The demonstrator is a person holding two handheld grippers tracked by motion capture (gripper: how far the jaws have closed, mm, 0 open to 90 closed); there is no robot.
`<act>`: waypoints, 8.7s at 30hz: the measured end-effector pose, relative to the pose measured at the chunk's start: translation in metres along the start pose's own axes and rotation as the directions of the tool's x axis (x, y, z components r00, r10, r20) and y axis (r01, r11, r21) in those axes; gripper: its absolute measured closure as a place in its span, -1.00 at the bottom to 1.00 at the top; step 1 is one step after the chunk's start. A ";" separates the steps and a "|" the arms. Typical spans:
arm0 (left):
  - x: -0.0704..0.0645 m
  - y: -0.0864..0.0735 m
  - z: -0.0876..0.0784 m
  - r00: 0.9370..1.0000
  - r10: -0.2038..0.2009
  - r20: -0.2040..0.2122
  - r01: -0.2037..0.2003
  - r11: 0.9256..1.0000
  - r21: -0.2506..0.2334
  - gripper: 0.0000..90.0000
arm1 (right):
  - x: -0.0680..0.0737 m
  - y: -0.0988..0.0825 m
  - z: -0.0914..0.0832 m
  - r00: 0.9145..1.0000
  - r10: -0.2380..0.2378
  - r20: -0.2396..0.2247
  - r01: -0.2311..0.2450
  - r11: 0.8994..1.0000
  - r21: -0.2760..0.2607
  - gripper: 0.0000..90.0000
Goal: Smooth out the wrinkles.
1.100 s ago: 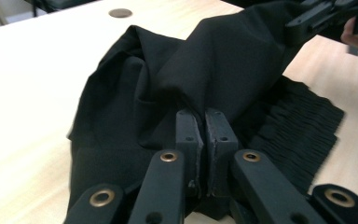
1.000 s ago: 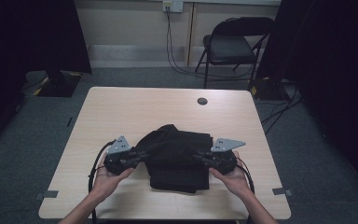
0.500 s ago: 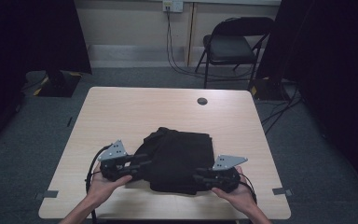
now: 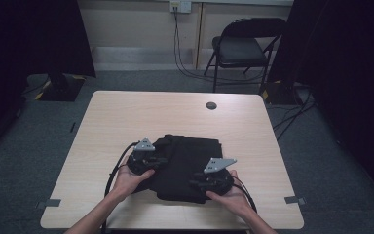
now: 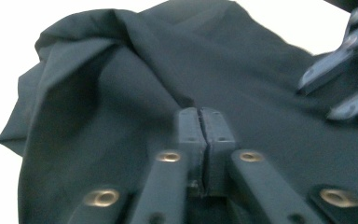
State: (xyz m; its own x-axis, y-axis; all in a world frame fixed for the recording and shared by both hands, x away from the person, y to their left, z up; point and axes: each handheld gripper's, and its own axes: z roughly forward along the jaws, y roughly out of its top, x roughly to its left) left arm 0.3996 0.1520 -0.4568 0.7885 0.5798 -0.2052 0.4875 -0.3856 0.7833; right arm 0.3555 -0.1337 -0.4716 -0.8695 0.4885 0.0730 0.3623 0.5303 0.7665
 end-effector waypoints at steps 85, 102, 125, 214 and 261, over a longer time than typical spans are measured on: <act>-0.020 -0.008 0.057 0.994 0.106 -0.017 -0.103 0.989 0.104 0.06 | -0.108 -0.004 0.027 0.986 0.121 0.113 -0.124 0.992 0.025 -0.17; -0.021 -0.013 0.057 0.996 0.083 -0.029 -0.081 0.994 0.069 0.07 | -0.096 -0.004 0.023 0.988 0.148 0.040 -0.148 0.989 0.012 0.79; -0.038 0.005 0.027 0.987 0.161 0.012 -0.162 0.986 0.046 -0.04 | -0.091 0.012 0.005 0.986 0.159 0.043 -0.155 0.984 -0.084 0.81; 0.005 0.030 0.033 0.991 0.131 -0.032 -0.127 0.986 0.107 -0.09 | -0.005 -0.029 -0.029 0.951 0.209 0.227 -0.210 0.978 -0.022 -0.07; 0.058 -0.069 -0.090 0.926 -0.084 -0.367 0.114 0.992 0.061 -0.22 | -0.074 -0.056 -0.089 0.867 0.349 0.356 -0.307 0.936 -0.170 -0.47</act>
State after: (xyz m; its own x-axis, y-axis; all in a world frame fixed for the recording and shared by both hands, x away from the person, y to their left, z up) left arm 0.3779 0.2767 -0.4705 0.5517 0.8331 -0.0403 0.5959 -0.3599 0.7179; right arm 0.3694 -0.2611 -0.4626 -0.5079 0.8552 0.1035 0.5490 0.2288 0.8039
